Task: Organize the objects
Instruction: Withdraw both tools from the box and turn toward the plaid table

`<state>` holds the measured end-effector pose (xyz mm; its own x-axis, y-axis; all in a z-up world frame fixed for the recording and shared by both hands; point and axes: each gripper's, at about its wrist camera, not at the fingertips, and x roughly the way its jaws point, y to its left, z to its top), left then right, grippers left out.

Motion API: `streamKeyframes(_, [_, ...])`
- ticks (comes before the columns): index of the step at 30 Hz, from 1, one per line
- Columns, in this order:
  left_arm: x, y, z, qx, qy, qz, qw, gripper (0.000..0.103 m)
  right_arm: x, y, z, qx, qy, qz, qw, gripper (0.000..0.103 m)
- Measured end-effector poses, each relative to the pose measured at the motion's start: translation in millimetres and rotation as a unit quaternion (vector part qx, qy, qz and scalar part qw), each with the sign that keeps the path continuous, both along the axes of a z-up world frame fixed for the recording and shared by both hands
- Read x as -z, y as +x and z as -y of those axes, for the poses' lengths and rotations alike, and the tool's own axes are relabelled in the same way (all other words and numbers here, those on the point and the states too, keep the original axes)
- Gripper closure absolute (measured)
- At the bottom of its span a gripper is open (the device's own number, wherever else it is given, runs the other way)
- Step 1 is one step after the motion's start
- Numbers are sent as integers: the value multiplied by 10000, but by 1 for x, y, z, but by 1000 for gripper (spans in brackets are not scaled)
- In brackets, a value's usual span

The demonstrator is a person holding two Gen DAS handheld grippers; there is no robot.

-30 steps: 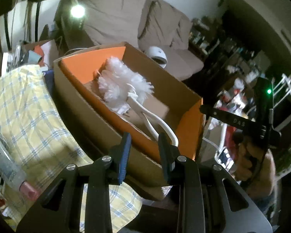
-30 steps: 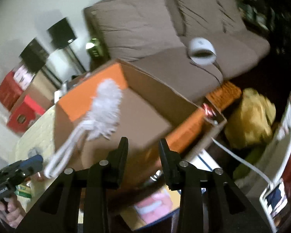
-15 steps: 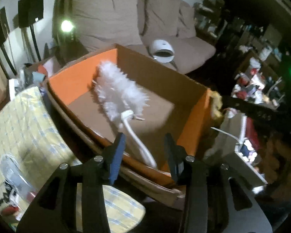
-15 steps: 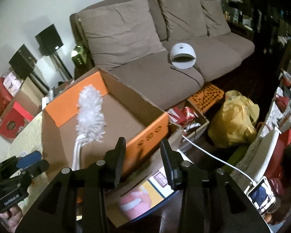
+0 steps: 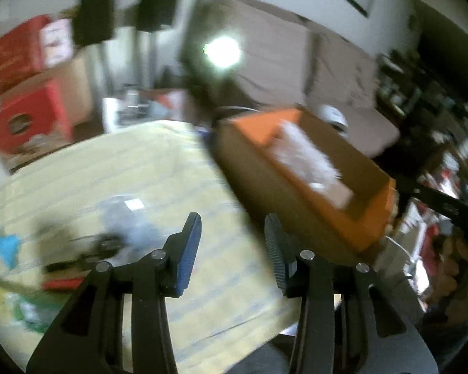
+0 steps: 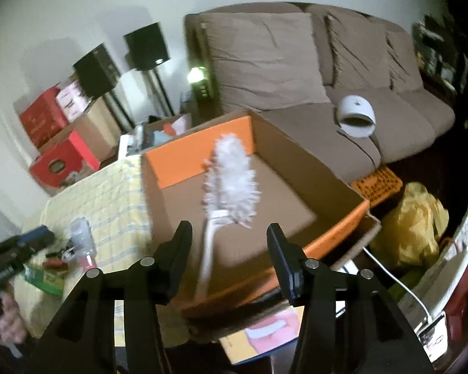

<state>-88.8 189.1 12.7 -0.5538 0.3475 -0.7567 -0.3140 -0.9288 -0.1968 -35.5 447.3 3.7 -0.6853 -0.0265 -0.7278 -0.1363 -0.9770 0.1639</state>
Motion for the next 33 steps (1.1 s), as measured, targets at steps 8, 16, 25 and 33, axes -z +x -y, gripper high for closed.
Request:
streamKeyframes(8, [8, 9, 127, -1347, -198, 23, 9907, 58, -5, -6, 53, -662, 186, -81, 9976, 45])
streamKeyframes(16, [20, 21, 190, -1998, -144, 192, 9795, 53, -11, -2, 72, -801, 405, -218, 9957, 28])
streamKeyframes(25, [6, 30, 204, -2279, -367, -246, 9727, 20, -13, -1, 58, -456, 448, -318, 9974, 17])
streamKeyframes(33, [5, 30, 231, -2767, -241, -257, 9603, 16, -22, 4, 62, -543, 507, -776, 9942, 3])
